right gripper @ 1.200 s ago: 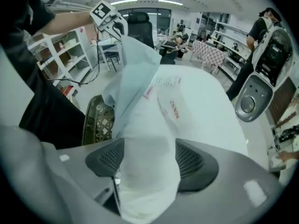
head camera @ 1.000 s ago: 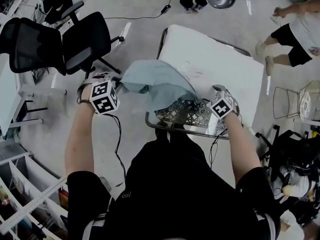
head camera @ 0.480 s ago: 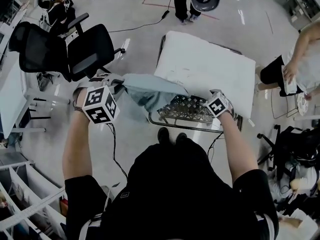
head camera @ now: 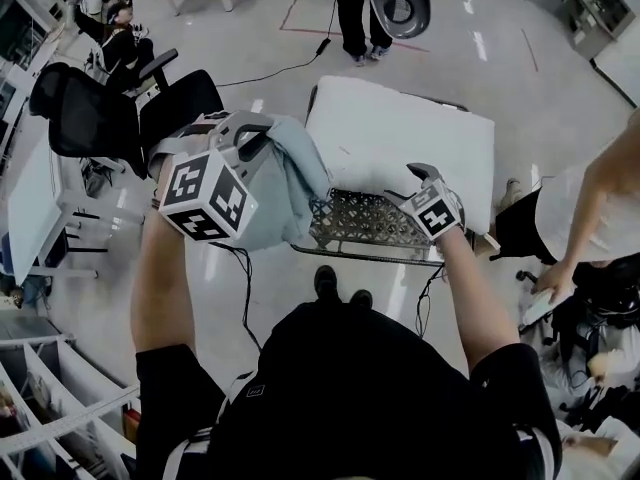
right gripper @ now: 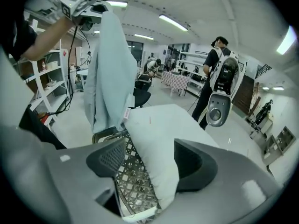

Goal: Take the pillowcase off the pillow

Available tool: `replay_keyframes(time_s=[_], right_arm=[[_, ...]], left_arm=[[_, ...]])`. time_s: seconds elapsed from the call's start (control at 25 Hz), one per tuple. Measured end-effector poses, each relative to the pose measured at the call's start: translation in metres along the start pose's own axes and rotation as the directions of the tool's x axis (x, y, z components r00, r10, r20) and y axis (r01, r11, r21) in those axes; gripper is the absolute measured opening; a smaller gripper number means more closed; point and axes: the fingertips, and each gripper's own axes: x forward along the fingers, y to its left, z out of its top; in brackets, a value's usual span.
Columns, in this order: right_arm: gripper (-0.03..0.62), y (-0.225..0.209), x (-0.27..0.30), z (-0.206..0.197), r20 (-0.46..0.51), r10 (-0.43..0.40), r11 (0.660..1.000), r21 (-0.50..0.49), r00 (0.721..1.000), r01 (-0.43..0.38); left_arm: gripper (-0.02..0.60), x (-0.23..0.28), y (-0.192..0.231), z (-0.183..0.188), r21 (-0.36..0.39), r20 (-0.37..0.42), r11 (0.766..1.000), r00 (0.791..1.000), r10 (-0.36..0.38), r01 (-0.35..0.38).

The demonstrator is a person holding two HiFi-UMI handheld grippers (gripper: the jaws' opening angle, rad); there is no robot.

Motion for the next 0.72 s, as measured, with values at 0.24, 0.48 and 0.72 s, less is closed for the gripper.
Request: replay_keyframes(time_s=[0.24,0.48,0.72], right_arm=[[0.324,-0.028,-0.045,0.044,0.143,-0.068,0.998,0.025,0.987,0.066],[0.268,-0.075,-0.094,0.088,0.31,-0.255,0.962,0.176,0.916,0.209],[0.241,-0.117,-0.151,0.109,0.413,-0.41,0.903,0.308,0.813,0.298]], left_arm=[[0.011,-0.005,0.069,0.071,0.092,0.103,0.989,0.989,0.103,-0.113],[0.011,0.012,0.122,0.121,0.119,0.224,0.975,0.962,0.158,-0.187],[0.011,0.041,0.157,0.172,0.145,0.333,0.973,0.935,0.121,-0.178]])
